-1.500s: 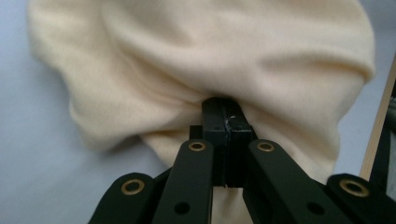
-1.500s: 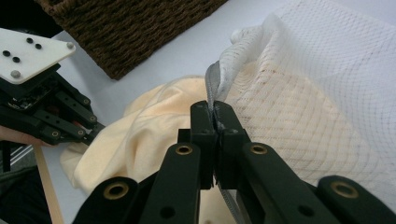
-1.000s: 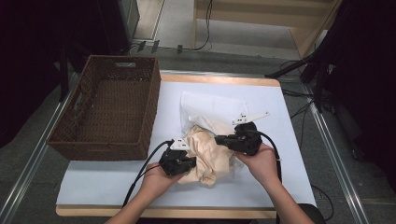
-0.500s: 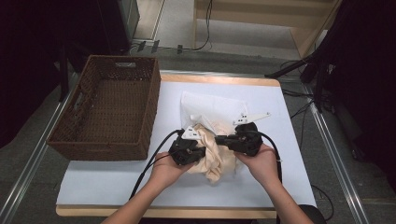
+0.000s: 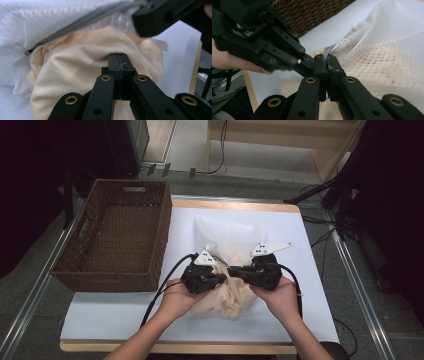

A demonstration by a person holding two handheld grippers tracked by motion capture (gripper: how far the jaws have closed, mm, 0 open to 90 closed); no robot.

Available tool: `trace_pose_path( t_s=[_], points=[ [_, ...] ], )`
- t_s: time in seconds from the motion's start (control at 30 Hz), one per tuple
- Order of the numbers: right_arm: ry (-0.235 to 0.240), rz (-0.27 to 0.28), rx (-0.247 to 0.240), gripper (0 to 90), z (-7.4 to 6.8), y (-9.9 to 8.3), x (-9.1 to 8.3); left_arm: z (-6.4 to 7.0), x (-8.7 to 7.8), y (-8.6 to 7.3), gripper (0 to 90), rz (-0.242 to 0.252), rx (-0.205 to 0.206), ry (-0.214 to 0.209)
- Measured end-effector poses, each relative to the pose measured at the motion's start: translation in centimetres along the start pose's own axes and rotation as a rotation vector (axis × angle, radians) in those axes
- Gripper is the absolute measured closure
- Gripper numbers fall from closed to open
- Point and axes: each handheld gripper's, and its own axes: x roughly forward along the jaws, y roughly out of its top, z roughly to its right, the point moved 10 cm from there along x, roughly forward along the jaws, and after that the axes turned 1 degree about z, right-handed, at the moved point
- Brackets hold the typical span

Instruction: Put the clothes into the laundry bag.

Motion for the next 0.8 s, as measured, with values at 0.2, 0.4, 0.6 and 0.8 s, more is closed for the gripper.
trace_pose_path(
  t_s=[0.2, 0.4, 0.6, 0.8],
  points=[
    [-0.032, -0.008, 0.011, 89.4, 0.9, -0.3, 0.0, -0.4, 1.5, -0.3, 90.0, -0.012, -0.019, 0.002],
    [-0.048, -0.007, 0.029, 89.4, 1.9, -0.5, -0.1, -0.7, 3.1, 0.8, 90.0, -0.026, -0.005, 0.032],
    [-0.054, -0.006, 0.045, 89.4, 2.5, -0.9, -0.3, -1.3, 5.1, 1.6, 90.0, -0.042, -0.012, 0.046],
    [-0.063, -0.016, 0.053, 89.4, 2.8, -1.3, -0.5, -2.0, 6.5, 2.3, 90.0, -0.055, -0.011, 0.061]
  ],
)
